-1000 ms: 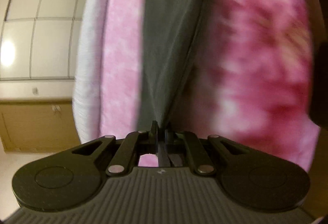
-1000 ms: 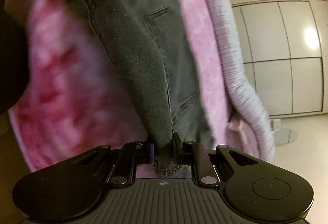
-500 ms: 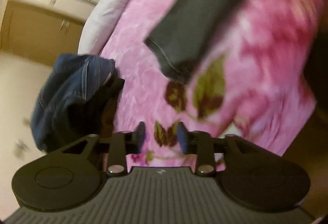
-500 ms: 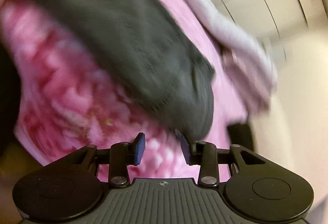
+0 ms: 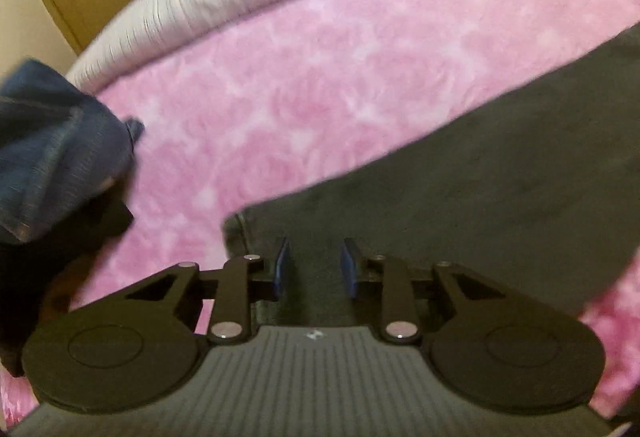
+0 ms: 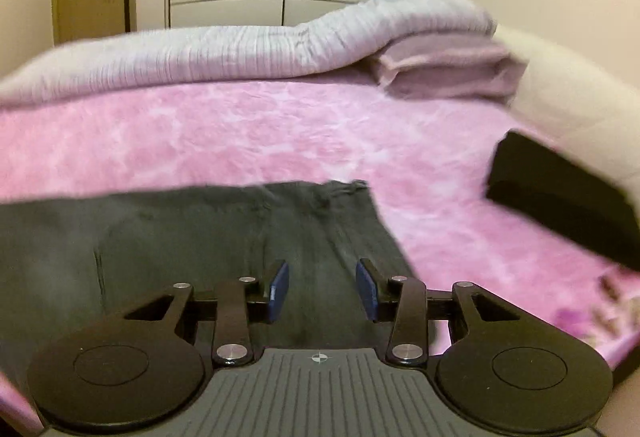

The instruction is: Fold clothes

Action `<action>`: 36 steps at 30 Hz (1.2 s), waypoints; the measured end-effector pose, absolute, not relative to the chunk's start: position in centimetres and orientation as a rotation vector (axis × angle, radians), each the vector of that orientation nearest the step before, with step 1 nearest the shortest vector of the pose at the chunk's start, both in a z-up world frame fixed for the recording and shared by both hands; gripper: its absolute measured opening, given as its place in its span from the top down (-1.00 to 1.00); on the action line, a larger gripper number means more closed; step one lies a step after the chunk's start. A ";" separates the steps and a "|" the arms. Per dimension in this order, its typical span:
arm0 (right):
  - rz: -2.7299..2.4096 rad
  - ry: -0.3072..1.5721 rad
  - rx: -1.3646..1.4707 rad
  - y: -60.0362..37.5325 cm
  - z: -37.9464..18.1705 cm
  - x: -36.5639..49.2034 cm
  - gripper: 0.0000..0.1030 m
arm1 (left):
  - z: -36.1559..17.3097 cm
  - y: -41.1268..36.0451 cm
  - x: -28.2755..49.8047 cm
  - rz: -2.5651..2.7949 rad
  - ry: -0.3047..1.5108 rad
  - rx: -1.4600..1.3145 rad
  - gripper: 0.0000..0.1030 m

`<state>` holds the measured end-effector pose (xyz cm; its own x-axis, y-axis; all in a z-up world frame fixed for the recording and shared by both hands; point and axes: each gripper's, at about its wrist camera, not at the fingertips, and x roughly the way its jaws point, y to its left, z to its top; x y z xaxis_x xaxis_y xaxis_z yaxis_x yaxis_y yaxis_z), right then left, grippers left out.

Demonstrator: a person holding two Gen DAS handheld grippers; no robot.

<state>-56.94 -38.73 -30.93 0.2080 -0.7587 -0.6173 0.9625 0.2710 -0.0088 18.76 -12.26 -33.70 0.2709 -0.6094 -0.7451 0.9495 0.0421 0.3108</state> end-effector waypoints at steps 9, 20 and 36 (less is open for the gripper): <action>-1.323 0.628 0.623 -49.4 -35.5 -57.0 0.21 | -35.3 -14.2 19.6 -1.194 0.479 0.920 0.35; -1.242 0.607 0.384 -37.7 -31.6 -54.3 0.19 | -32.7 -10.3 16.2 -1.150 0.349 0.918 0.41; -1.036 0.358 0.715 -21.2 -34.9 -51.4 0.13 | -33.2 -5.3 2.0 -1.346 0.104 0.955 0.38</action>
